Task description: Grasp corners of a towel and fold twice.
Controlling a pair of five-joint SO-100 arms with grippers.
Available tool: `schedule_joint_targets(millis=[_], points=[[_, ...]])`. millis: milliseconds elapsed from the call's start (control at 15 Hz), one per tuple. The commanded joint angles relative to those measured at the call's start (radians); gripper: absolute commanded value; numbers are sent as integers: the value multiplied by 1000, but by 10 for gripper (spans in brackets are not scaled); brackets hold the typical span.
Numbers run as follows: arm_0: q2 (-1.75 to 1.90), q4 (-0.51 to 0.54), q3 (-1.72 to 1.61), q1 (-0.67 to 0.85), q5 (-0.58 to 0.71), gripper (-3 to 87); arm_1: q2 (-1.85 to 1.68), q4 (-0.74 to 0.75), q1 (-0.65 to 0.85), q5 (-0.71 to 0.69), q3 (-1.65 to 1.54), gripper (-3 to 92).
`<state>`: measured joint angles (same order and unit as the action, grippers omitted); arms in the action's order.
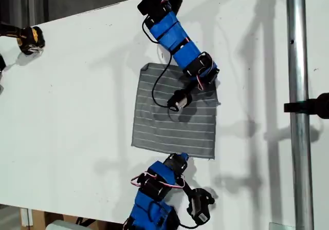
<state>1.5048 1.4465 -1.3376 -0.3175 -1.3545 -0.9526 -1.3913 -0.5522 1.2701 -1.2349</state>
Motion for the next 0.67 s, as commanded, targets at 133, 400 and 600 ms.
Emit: schedule_joint_targets(millis=[133,400,600], points=[[-127,35,275,-84,80,-15,6,0,8,-11,-6,-1],[-114,64,259,-104,46,301,11,8,3,-11,-6,-1],[-121,100,255,-97,71,351,11,9,-3,-6,-6,-1]])
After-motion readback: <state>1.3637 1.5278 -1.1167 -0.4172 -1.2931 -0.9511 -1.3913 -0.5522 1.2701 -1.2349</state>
